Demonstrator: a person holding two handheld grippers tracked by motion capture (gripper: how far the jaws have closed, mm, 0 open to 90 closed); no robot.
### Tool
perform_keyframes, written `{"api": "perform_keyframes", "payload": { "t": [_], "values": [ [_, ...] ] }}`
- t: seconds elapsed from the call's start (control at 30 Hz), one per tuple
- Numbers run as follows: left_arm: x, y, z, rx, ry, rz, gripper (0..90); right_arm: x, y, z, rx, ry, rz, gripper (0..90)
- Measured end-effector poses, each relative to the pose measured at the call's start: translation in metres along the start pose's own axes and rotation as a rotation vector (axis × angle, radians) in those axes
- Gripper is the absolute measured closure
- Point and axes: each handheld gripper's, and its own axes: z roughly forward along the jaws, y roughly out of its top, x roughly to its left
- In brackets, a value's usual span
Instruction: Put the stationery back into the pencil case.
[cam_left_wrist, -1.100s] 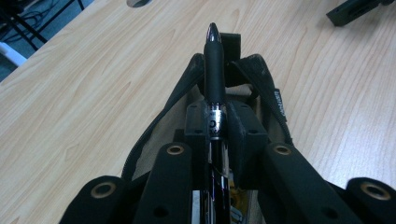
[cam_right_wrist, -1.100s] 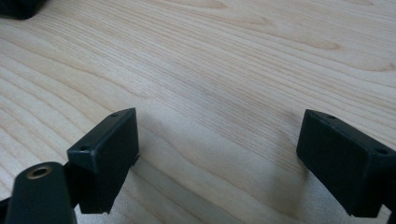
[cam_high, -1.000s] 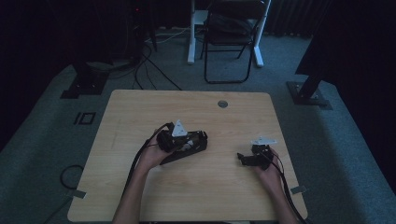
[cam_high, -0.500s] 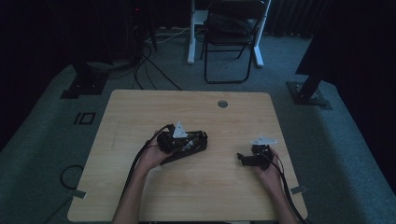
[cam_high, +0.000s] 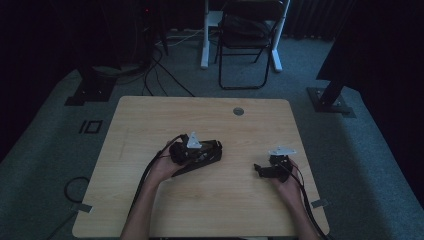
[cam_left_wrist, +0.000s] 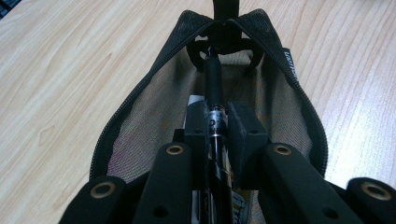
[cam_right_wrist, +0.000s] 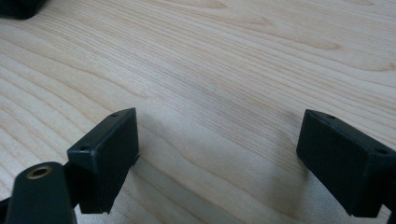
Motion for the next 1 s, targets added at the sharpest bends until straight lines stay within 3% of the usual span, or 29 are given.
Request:
{"api": "perform_keyframes", "payload": {
  "t": [1.0],
  "values": [
    [0.007, -0.004, 0.010, 0.034, -0.029, -0.032, 78.6, 0.000, 0.000, 0.000, 0.000, 0.000, 0.000, 12.8]
  ]
}}
